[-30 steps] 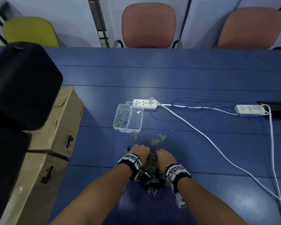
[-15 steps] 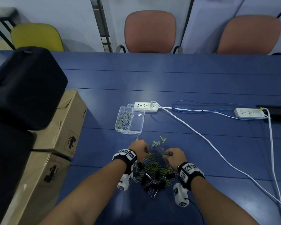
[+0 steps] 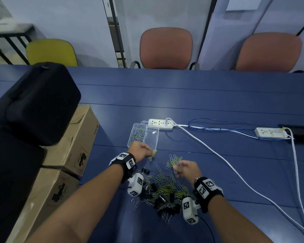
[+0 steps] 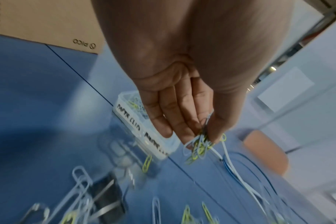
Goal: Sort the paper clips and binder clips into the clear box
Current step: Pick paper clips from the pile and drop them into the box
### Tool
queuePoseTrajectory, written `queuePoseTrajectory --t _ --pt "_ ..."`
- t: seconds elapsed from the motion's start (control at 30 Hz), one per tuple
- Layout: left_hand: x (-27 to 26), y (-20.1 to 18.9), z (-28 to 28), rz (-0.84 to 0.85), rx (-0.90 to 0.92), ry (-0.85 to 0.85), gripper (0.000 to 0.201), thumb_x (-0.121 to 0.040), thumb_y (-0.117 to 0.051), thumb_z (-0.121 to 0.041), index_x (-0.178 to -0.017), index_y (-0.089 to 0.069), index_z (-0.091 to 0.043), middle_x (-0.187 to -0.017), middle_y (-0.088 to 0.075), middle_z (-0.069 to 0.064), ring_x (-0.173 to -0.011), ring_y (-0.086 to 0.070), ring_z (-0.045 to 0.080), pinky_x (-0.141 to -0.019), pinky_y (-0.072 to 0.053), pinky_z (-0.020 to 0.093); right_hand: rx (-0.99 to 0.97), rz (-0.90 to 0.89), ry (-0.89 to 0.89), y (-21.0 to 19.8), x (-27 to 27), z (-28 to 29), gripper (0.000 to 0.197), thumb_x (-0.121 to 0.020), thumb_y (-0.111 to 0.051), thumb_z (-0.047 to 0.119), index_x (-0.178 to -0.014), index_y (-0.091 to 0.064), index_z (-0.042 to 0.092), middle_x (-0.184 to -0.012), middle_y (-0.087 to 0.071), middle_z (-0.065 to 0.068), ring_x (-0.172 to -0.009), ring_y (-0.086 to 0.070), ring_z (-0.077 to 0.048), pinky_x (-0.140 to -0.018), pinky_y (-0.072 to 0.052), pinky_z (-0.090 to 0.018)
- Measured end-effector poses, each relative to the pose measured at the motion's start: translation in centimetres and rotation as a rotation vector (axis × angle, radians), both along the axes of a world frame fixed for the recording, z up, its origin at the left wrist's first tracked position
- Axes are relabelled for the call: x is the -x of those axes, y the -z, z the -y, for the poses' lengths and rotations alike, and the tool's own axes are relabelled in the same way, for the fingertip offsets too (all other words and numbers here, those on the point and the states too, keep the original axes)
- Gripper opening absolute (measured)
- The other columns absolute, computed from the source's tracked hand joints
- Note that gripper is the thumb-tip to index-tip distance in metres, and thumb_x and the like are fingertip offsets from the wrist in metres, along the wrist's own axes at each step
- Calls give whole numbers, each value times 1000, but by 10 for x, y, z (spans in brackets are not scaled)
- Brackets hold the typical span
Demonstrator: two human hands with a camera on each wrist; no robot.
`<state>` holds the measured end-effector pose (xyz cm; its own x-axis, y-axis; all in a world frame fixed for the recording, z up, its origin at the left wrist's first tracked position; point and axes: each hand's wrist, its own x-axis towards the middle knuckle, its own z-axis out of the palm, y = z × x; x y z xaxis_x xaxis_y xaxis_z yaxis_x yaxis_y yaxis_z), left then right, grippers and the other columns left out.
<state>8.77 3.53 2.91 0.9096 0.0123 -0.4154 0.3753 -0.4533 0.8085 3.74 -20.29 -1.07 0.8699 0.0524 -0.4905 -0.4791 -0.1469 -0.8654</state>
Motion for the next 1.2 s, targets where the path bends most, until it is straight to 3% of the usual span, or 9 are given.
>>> queuePoseTrajectory --t 0.27,0.57,0.63,0.73,0.87,0.93,1.0,1.1,1.2 --pt "-46 -3 -50 7 -65 -253 21 -65 -86 -6 -55 -70 -15 -49 -64 1 -46 -55 13 -57 -52 26 -54 6 8 -9 -23 -23 14 -84 -70 -2 -71 -66 -3 -58 -60 -14 -52 -53 -22 -53 -49 -32" --pt "-87 8 -64 8 -115 -339 10 -69 -82 -4 -70 -73 -7 -61 -69 6 -45 -56 9 -45 -45 16 -133 -24 1 -28 -68 -62 8 -85 -66 -5 -78 -65 -8 -62 -57 -16 -51 -51 -22 -51 -48 -30" --pt "-92 14 -64 -17 -184 -293 9 -69 -83 -6 -72 -74 -5 -70 -72 8 -56 -63 13 -50 -50 17 -150 -43 -6 -29 -83 -74 10 -84 -68 -3 -83 -65 -13 -64 -57 -15 -54 -52 -22 -54 -49 -31" --pt "-95 21 -67 -78 -337 -78 6 -73 -82 -19 -75 -78 -16 -81 -74 3 -75 -69 20 -74 -59 30 -82 -65 -26 -26 -108 -96 8 -81 -72 -1 -82 -68 -7 -65 -60 -13 -56 -55 -22 -54 -51 -29" --pt "-89 19 -69 -87 -416 133 11 -79 -72 -17 -88 -79 -16 -97 -75 6 -91 -68 26 -80 -57 32 38 -136 -71 -11 -147 -126 8 -72 -80 -1 -70 -72 -1 -61 -66 -12 -55 -61 -23 -55 -55 -33" --pt "-86 18 -72 -61 -414 151 18 -81 -66 -14 -93 -79 -15 -99 -75 7 -94 -67 28 -81 -55 31 107 -164 -101 -2 -166 -138 16 -65 -84 2 -55 -73 8 -64 -70 -11 -63 -66 -27 -67 -59 -44" --pt "-84 21 -76 -35 -392 120 22 -82 -60 -13 -94 -79 -17 -99 -74 8 -94 -66 29 -84 -55 34 139 -182 -101 10 -184 -150 11 -60 -85 3 -61 -75 6 -72 -74 -13 -72 -72 -30 -74 -60 -51" --pt "-80 23 -84 -4 -343 32 21 -84 -61 -15 -94 -78 -20 -97 -74 6 -91 -67 25 -84 -56 35 228 -177 -125 9 -199 -171 16 -64 -82 6 -73 -69 3 -79 -73 -11 -77 -73 -27 -69 -61 -40" --pt "-78 28 -91 14 -310 -35 20 -85 -62 -14 -99 -77 -18 -100 -74 6 -94 -68 22 -85 -55 31 334 -157 -167 -1 -203 -183 20 -66 -81 17 -74 -64 9 -70 -68 -7 -65 -66 -22 -56 -55 -30"
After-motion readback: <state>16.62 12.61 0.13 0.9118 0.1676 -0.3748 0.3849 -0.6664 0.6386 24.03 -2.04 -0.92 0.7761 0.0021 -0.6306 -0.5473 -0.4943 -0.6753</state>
